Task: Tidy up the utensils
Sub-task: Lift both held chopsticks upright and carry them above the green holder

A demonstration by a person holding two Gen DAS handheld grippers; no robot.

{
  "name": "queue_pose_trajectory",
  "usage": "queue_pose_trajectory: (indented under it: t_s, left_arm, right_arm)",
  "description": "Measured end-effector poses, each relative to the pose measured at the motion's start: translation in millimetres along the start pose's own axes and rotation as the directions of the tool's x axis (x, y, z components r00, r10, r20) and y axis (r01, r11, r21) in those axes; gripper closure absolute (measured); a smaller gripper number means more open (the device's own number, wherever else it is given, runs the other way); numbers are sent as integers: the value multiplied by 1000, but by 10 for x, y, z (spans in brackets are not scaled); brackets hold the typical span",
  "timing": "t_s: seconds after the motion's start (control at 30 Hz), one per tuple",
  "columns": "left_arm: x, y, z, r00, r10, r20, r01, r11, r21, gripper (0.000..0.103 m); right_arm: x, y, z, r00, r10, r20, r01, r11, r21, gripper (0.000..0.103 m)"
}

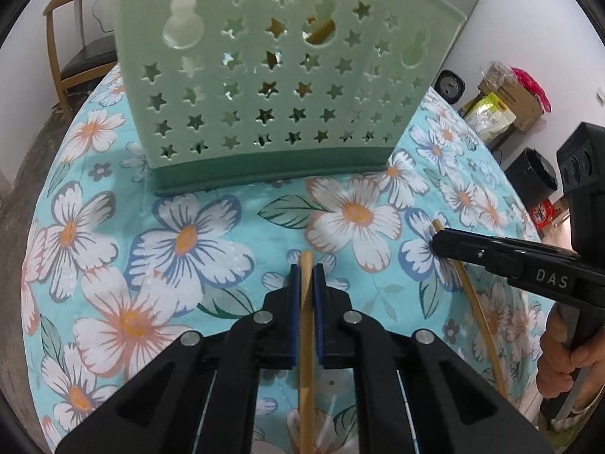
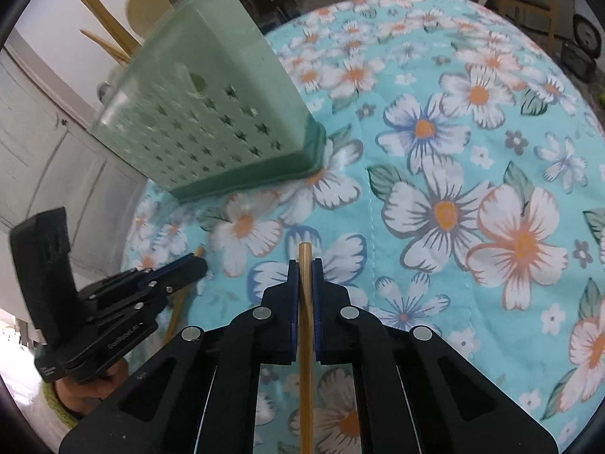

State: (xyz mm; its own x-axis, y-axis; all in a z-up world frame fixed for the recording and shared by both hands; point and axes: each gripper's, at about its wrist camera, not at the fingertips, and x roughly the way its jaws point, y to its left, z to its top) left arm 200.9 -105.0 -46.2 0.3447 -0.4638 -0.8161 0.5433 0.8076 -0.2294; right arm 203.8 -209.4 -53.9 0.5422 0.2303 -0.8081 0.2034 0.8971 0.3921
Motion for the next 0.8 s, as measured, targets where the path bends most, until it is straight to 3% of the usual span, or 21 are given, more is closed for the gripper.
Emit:
queue_pose_trajectory:
  t_s: [0.23, 0.43, 0.8]
  left_arm:
    - [-532, 20, 56, 993, -62, 102, 64, 998, -20, 97]
    - [-1138, 65, 127, 971, -117, 207, 122, 992, -12, 97]
    - [-1663, 142, 114, 952, -138, 273, 145, 989, -6, 97]
  right_arm:
    - [-597, 145, 71, 990, 64, 128, -61, 998, -25, 98]
    - [-1055, 257, 111, 968, 102, 230, -90, 994, -61, 98]
    - [-1559, 349, 62, 930, 134, 343, -106, 989, -100, 98]
